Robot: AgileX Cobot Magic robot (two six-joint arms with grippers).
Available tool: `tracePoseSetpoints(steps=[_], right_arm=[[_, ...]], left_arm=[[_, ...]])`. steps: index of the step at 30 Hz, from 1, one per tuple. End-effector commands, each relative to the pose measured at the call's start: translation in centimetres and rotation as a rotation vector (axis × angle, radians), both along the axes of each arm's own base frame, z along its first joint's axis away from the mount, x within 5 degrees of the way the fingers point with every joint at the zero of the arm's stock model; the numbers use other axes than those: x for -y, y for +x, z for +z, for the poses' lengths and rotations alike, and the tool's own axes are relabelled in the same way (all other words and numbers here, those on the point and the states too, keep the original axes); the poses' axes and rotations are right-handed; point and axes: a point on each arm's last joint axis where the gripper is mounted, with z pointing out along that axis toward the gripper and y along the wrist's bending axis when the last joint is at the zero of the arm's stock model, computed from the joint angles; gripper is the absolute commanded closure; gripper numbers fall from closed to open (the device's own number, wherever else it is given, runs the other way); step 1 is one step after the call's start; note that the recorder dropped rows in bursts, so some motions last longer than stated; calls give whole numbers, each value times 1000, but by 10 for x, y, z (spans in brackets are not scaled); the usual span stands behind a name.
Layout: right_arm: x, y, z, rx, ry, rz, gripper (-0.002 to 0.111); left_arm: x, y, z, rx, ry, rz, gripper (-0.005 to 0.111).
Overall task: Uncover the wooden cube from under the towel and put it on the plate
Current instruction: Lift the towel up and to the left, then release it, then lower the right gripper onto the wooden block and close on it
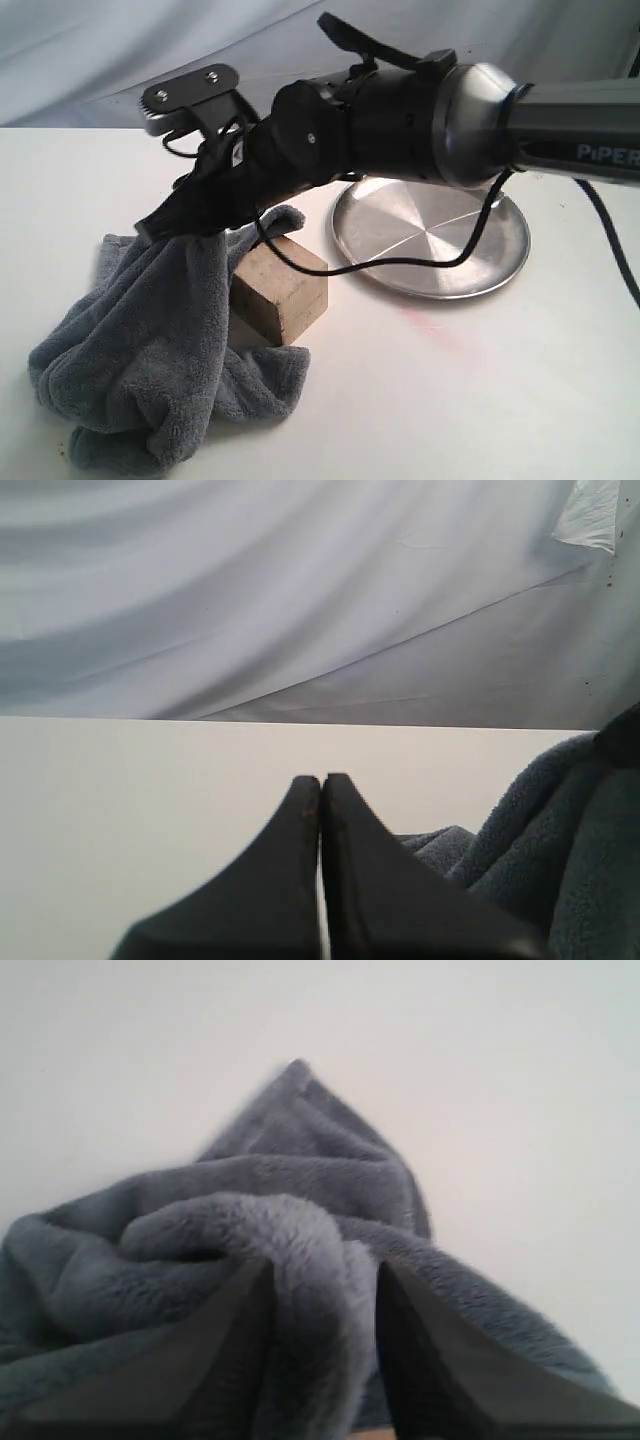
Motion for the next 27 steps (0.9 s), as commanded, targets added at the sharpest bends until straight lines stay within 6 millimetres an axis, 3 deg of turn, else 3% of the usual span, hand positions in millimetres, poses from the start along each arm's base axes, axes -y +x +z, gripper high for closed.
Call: tracePoseSetpoints(steps=[1, 4, 6, 10, 15, 23, 27], right_arm=[[19, 25, 10, 93, 50, -69, 56], [24, 35, 16, 152, 97, -100, 41], [24, 35, 16, 167, 86, -87, 37], [28, 32, 10, 162, -21, -31, 36], [48, 28, -1, 49, -231, 10, 36], [81, 6, 13, 26, -234, -21, 36], [92, -9, 2, 16, -258, -1, 31]], left_arm=[[0, 0, -1, -1, -2, -1, 105], [0, 0, -1, -1, -2, -1, 105], [0, 0, -1, -1, -2, -1, 105], [0, 0, -1, -1, -2, -1, 105], [0, 0, -1, -1, -2, -1, 105], [0, 0, -1, -1, 0, -1, 105], [0, 0, -1, -1, 0, -1, 105]])
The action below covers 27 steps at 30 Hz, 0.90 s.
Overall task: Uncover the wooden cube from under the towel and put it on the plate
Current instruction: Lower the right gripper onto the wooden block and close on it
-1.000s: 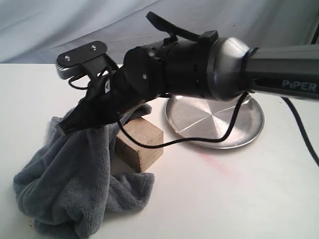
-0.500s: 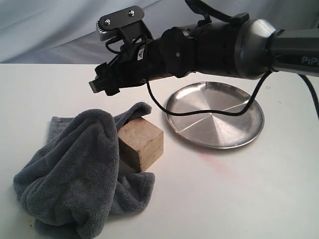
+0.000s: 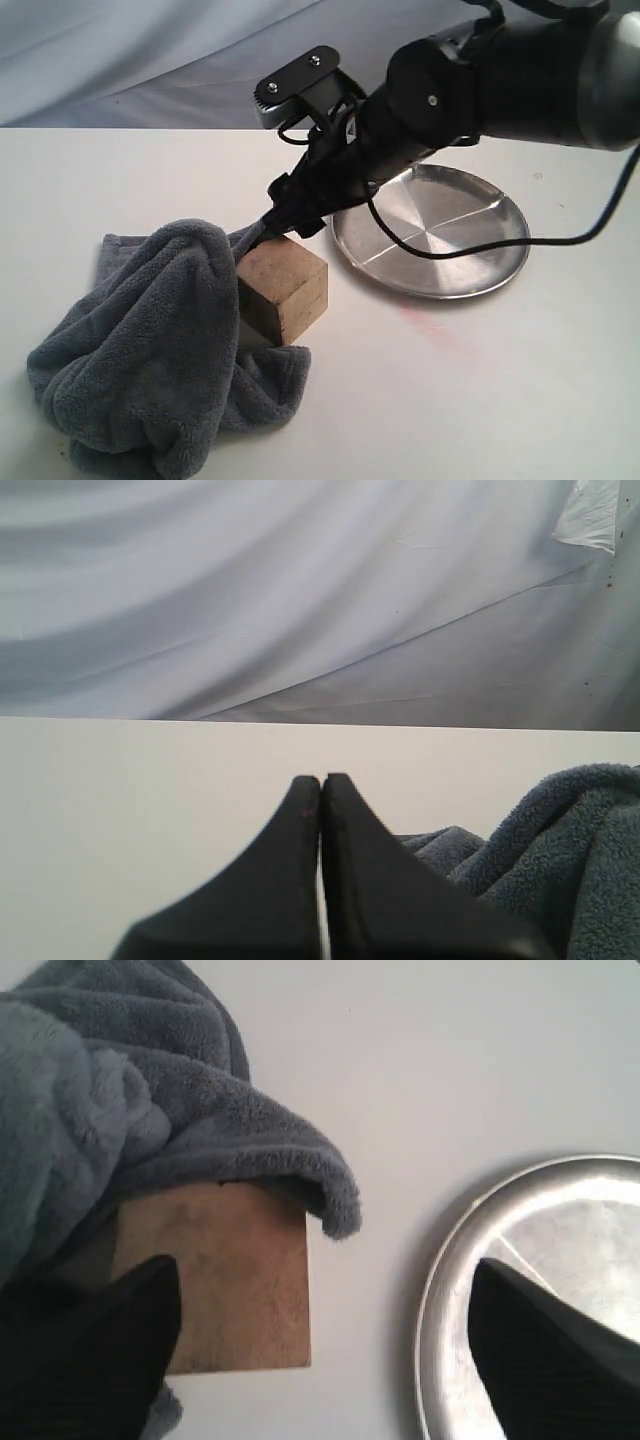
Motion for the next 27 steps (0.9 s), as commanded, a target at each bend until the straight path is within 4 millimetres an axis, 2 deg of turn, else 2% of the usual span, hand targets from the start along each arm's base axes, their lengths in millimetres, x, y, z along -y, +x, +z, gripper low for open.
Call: tracePoseSetpoints(steps=[1, 6, 11, 21, 27], right_arm=[[12, -13, -10, -2, -18, 17, 28], [10, -23, -26, -9, -26, 43, 14], [1, -28, -27, 12, -16, 88, 14], [-8, -25, -41, 20, -14, 101, 14], [-13, -25, -43, 27, 16, 94, 13]], left_arm=[[0, 0, -1, -1, 0, -1, 105], [0, 0, -1, -1, -2, -1, 105], [0, 0, -1, -1, -2, -1, 105], [0, 0, -1, -1, -2, -1, 105], [0, 0, -1, -1, -2, -1, 105]])
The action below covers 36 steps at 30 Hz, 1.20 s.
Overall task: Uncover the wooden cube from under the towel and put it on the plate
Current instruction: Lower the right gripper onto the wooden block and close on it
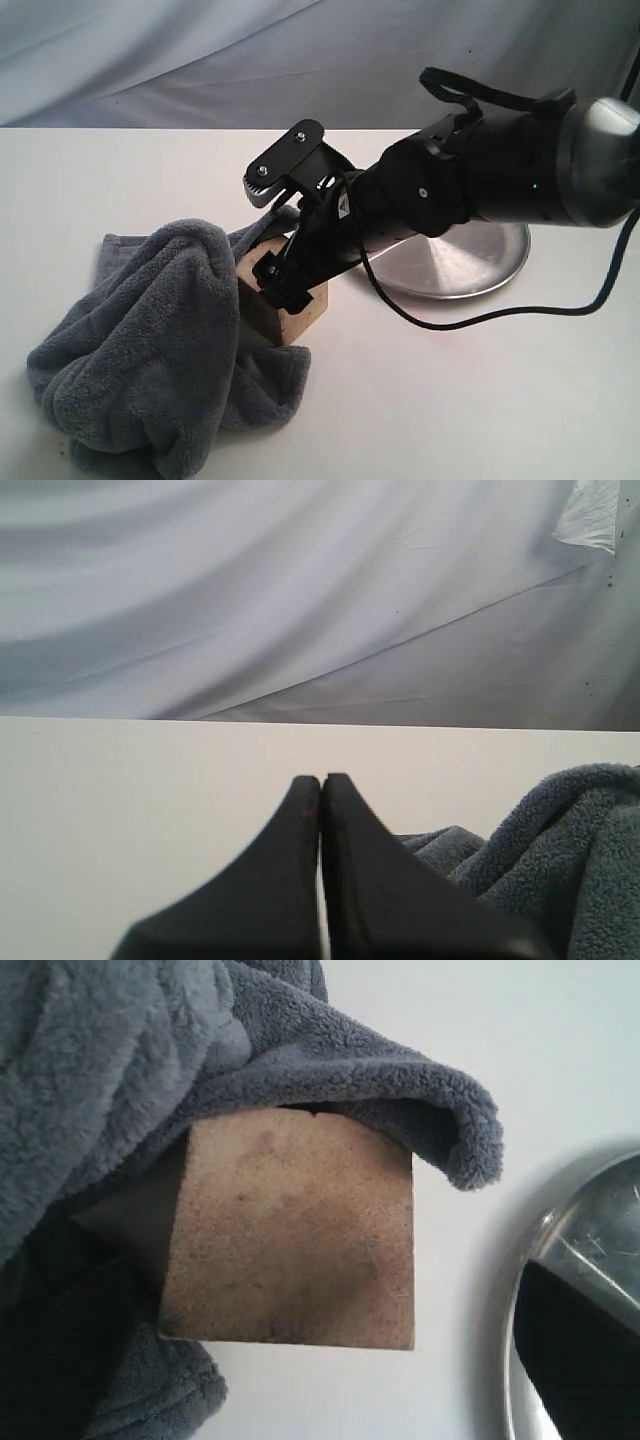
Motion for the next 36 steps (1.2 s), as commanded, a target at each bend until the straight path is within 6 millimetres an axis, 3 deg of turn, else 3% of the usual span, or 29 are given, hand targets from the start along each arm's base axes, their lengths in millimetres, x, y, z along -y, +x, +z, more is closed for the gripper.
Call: tracePoseSetpoints(steps=[1, 9, 18, 28, 36], right_arm=[[-4, 0, 2, 14, 41, -8, 11], [-6, 2, 4, 44, 71, -14, 9], [-3, -1, -12, -14, 81, -65, 9], [-4, 1, -11, -7, 115, -94, 9], [-7, 3, -34, -27, 56, -60, 9]], left_arm=[[0, 0, -1, -1, -2, -1, 105], [0, 0, -1, -1, -2, -1, 105], [0, 0, -1, -1, -2, -1, 105], [0, 0, -1, -1, -2, -1, 105], [0, 0, -1, -1, 0, -1, 105]])
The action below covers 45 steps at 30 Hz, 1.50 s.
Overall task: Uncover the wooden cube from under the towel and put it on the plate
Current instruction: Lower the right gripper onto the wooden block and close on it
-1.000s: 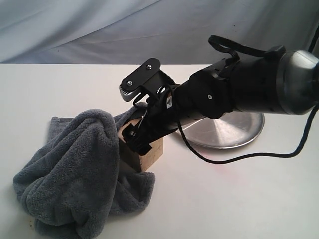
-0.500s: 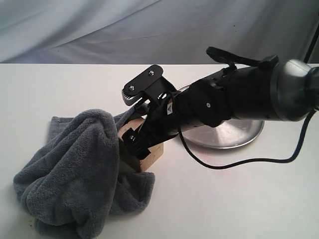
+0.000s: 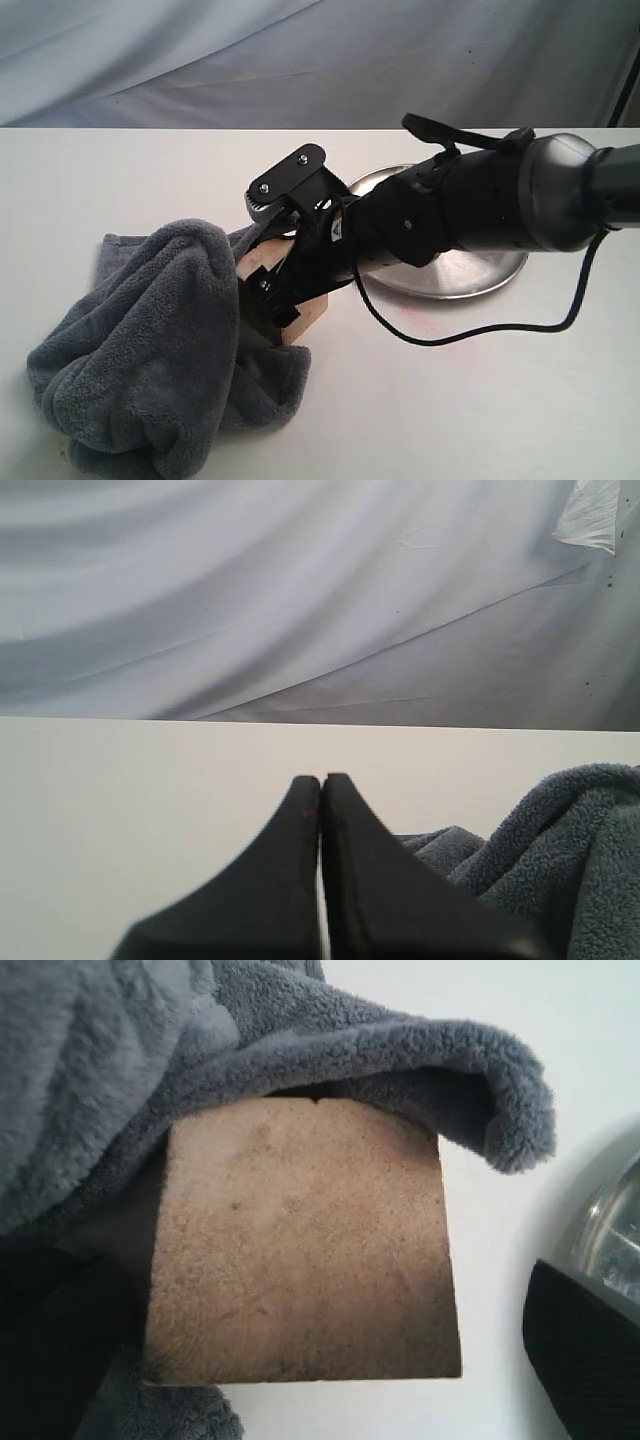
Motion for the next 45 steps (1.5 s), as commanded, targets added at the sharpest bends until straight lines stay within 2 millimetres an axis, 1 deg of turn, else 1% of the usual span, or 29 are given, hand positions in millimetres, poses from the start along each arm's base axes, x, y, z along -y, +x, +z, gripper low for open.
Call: tracePoseSetpoints(steps=[1, 4, 9, 13, 16, 22, 26, 29, 37, 43, 45], right_arm=[[-2, 0, -4, 3, 0, 6, 9], [-2, 1, -7, 3, -1, 5, 9], [-4, 3, -27, -20, -41, 20, 9], [-5, 2, -25, -15, -41, 26, 11], [-6, 2, -24, -7, -33, 26, 17], [-6, 3, -24, -7, -30, 23, 38], [-6, 3, -22, -7, -24, 17, 46], [-6, 2, -15, -7, -4, -1, 46], [3, -4, 26, 14, 57, -40, 46], [10, -10, 44, 36, 88, -51, 46], [15, -10, 47, 40, 93, -64, 46]], left_arm=[[0, 0, -1, -1, 0, -1, 105], [0, 0, -1, -1, 0, -1, 105], [0, 0, -1, -1, -2, -1, 105], [0, 0, -1, -1, -2, -1, 105], [0, 0, -1, -1, -2, -1, 105], [0, 0, -1, -1, -2, -1, 105], [0, 0, -1, -1, -2, -1, 105], [0, 0, -1, -1, -2, -1, 105], [0, 0, -1, -1, -2, -1, 105], [0, 0, -1, -1, -2, -1, 105], [0, 0, -1, -1, -2, -1, 105]])
